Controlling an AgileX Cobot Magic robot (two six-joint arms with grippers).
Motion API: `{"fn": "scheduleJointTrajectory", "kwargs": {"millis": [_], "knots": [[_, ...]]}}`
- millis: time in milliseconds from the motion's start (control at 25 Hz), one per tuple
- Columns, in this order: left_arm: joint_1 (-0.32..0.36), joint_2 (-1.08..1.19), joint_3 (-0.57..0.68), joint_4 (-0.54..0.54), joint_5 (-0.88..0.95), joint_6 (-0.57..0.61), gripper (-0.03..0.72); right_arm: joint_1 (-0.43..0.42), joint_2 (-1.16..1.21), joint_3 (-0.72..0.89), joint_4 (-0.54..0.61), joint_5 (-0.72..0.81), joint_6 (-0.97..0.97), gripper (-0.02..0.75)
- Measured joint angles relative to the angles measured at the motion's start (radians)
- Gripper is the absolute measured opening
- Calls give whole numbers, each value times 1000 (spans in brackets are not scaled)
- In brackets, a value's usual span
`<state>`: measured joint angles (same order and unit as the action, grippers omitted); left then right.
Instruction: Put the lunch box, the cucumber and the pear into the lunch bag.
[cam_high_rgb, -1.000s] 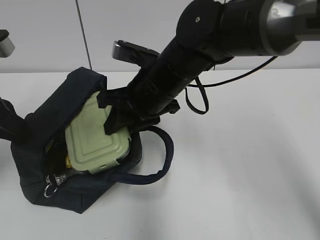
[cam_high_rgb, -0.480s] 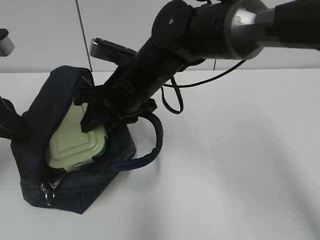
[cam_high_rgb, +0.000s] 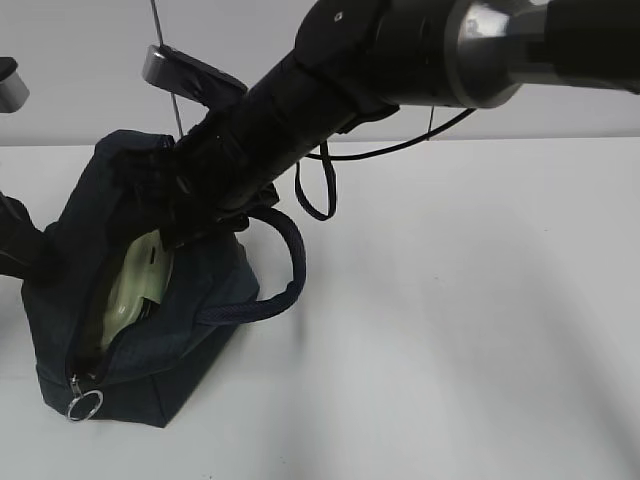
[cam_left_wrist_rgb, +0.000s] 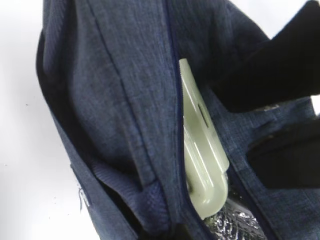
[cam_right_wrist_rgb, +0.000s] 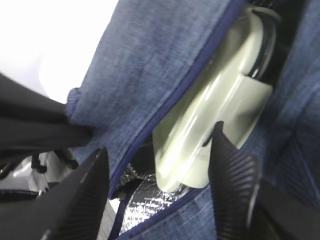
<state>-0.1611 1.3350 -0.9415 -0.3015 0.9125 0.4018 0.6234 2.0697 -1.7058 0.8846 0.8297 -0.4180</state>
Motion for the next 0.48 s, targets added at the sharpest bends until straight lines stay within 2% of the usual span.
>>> {"fn": "scheduleJointTrajectory", "kwargs": {"millis": [200,480], "knots": [[0,0,0,0,0,0,1,0,-7,-47,-91,60,12,487],[0,0,0,0,1,0,6,0,-102,-67,-366,120,100,486]]}}
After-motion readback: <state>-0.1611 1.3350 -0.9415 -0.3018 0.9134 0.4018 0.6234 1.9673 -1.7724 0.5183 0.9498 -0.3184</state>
